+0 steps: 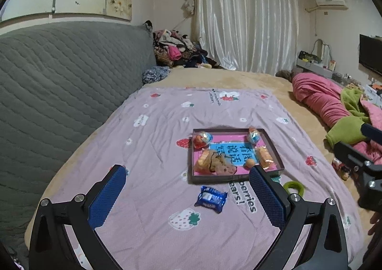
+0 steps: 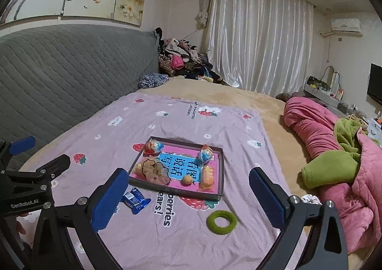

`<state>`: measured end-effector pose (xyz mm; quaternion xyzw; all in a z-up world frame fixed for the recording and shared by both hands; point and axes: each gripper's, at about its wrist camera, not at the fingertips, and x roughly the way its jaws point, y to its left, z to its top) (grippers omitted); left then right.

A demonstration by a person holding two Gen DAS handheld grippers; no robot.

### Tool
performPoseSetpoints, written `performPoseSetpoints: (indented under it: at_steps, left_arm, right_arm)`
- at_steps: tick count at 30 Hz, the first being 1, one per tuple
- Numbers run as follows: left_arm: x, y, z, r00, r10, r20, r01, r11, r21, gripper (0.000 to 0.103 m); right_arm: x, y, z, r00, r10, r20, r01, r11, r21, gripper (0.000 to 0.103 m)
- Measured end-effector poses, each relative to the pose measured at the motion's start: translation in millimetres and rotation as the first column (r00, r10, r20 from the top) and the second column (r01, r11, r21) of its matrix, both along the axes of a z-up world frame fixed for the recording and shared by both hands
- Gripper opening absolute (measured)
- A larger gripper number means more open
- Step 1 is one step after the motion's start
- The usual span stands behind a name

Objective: Organize objects
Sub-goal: 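Move both open grippers toward the blue snack packet and green ring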

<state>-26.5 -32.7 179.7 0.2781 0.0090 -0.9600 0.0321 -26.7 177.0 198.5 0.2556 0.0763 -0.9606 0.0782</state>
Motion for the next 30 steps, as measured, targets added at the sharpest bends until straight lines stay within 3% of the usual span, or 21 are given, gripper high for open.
performPoseSetpoints:
  at_steps: [30]
  left_arm:
    - [37, 16, -38, 0.997, -0.021, 0.073, 0.023, 1.000, -0.020, 0.103]
  right_arm:
    - [43, 20, -26, 0.999, -0.016, 0.047, 0.016, 1.000, 0.003, 0.102]
